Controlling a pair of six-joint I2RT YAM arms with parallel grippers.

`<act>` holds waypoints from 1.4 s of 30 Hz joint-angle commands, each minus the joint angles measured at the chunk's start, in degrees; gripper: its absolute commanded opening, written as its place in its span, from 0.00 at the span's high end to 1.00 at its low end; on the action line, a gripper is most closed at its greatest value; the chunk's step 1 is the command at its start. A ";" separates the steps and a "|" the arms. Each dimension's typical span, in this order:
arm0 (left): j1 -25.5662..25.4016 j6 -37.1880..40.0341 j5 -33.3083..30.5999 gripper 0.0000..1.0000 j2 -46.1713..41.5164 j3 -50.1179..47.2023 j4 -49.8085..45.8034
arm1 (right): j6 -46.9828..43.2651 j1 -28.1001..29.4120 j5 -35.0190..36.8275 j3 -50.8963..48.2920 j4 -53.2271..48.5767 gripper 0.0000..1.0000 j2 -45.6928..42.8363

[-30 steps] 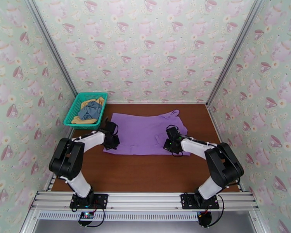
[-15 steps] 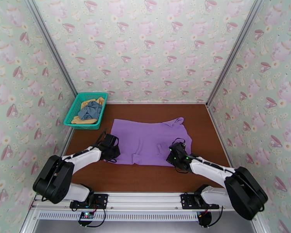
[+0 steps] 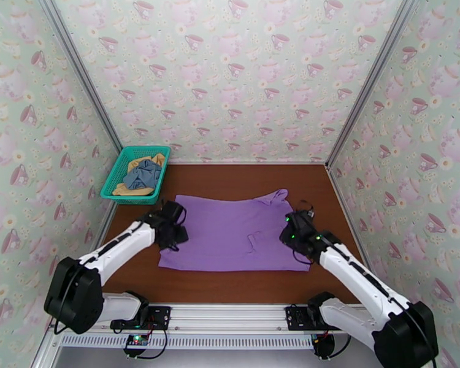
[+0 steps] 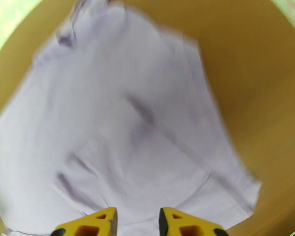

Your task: Fold and stack the mixed laundry pile

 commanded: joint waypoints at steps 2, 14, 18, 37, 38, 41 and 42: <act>4.16 5.60 -2.31 0.32 4.63 9.57 -5.94 | -19.17 -4.52 -7.21 12.23 -4.29 0.64 11.68; 11.41 10.49 4.44 0.35 34.08 34.82 -6.00 | -46.32 -4.45 -9.32 34.77 -2.25 0.72 36.53; 11.69 8.34 4.33 0.39 42.26 43.05 -6.28 | -47.13 -4.28 -11.93 35.28 -0.29 0.72 39.05; 12.42 8.28 0.90 0.47 63.10 61.54 -12.05 | -47.68 -4.03 -11.13 34.51 0.49 0.74 41.33; 12.46 8.59 1.28 0.49 63.89 62.16 -12.05 | -48.08 -4.01 -10.02 35.04 0.07 0.73 41.74; 12.58 9.28 2.41 0.62 65.41 63.56 -12.38 | -50.69 -4.09 -6.07 38.13 -2.02 0.70 43.25; 12.65 9.45 2.61 0.68 65.57 63.43 -12.11 | -52.21 -4.09 -5.43 39.30 -2.63 0.68 43.89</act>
